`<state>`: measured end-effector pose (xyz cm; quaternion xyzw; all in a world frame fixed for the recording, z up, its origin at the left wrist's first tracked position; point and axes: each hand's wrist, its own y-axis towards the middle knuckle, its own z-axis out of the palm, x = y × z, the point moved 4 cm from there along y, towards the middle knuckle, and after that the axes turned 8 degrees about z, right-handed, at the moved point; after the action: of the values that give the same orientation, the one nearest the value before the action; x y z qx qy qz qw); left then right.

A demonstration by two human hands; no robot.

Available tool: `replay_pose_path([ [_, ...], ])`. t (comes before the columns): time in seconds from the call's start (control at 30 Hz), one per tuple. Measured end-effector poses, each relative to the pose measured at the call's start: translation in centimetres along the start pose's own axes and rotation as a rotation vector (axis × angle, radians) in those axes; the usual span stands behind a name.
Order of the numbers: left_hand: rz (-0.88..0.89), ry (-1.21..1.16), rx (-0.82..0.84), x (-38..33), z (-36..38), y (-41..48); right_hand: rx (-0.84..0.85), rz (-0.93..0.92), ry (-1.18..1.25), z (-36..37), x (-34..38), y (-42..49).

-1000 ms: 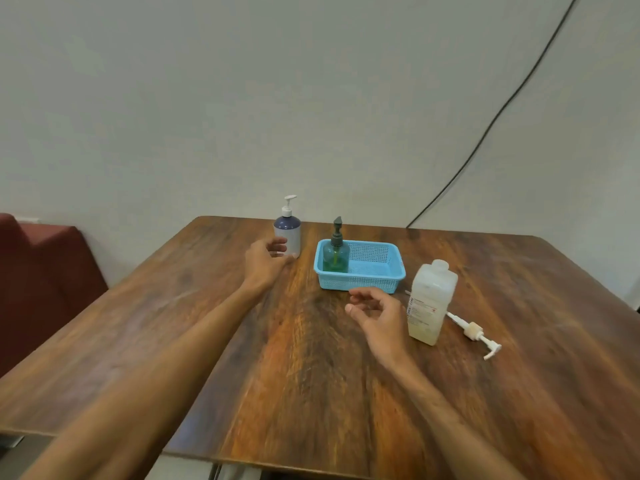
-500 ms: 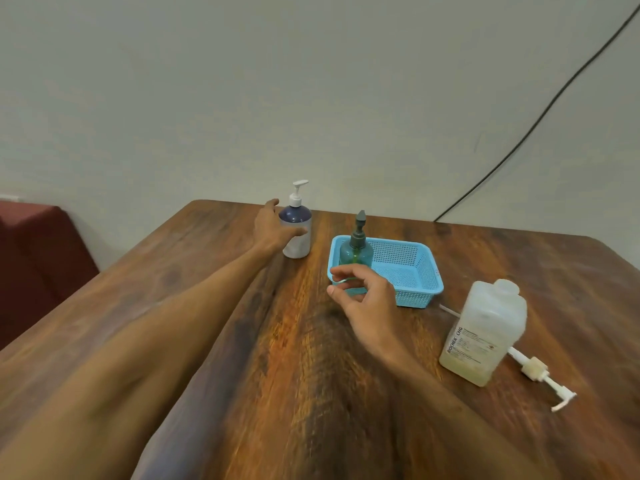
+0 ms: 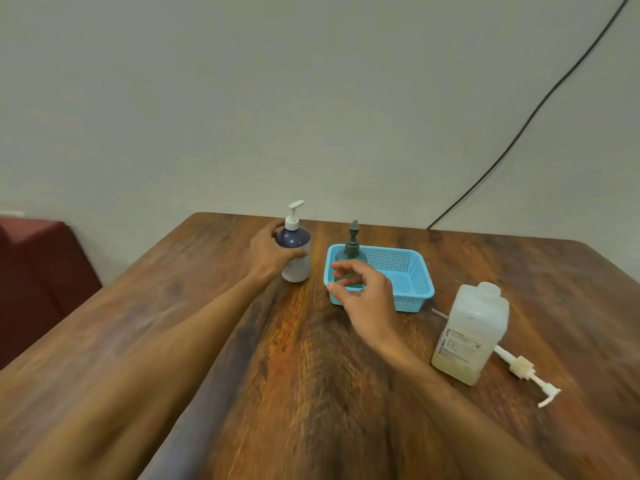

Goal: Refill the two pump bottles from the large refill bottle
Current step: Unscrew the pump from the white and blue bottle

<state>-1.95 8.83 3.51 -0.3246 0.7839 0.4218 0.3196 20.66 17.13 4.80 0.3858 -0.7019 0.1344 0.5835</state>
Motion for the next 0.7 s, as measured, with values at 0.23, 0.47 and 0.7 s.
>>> replay_pose_path([
  [0.23,0.140,-0.010,0.069,-5.6,-3.9,-9.9,-0.033,-0.042,-0.017,-2.4,3.5,-3.2],
  [0.47,0.189,-0.037,0.134,-10.1,-3.9,-16.2,0.032,0.041,-0.122,-4.0,4.9,-6.2],
  [0.7,0.183,-0.026,0.252,-12.2,-2.2,-19.3,-0.040,0.085,-0.154,-5.5,5.6,-8.9],
])
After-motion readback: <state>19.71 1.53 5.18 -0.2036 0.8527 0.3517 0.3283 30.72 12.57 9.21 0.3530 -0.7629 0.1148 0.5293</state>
